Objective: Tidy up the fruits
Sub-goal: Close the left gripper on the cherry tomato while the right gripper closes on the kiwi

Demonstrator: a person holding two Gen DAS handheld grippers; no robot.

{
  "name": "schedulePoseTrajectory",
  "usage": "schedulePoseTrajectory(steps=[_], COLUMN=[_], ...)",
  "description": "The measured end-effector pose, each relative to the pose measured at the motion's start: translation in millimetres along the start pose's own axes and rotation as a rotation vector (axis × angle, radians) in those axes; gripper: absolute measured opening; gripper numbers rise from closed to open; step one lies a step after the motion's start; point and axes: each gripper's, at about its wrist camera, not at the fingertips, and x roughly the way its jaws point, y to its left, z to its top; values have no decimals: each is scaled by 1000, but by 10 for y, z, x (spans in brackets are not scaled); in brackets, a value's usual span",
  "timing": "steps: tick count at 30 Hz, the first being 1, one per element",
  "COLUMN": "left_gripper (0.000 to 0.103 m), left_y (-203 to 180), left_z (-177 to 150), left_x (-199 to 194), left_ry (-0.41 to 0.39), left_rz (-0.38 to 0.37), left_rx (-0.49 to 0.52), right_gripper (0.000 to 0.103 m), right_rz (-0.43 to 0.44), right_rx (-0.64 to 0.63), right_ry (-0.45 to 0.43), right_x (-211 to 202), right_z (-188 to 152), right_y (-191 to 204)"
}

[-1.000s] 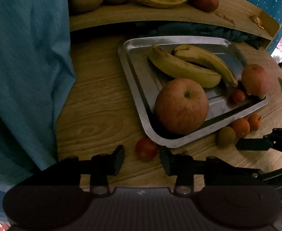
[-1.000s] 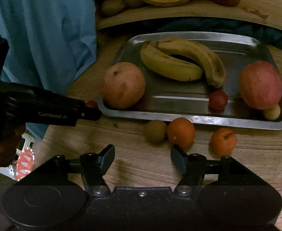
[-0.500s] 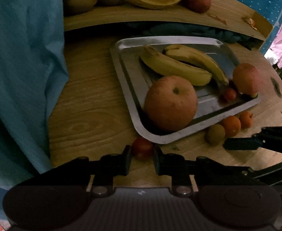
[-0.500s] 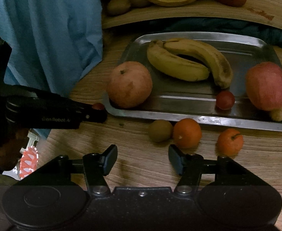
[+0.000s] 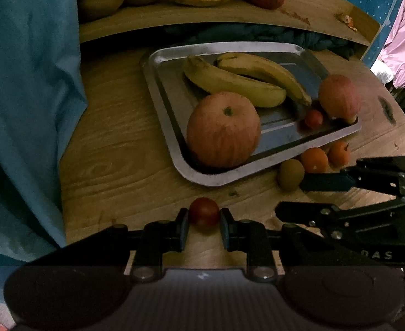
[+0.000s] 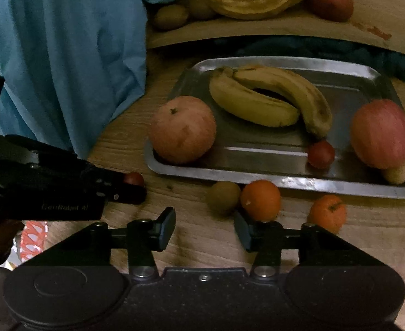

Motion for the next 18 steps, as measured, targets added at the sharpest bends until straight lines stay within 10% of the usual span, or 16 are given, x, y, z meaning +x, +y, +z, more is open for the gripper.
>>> schedulePoseTrajectory(steps=[18], left_gripper=[27], left_y=[52], left_z=[-129], left_x=[-54], left_ry=[4], left_rz=[20], left_rx=[-29], right_gripper=[31], right_rz=[-22], right_rx=[-35], right_ry=[-23], right_x=[83], right_z=[11], right_y=[103])
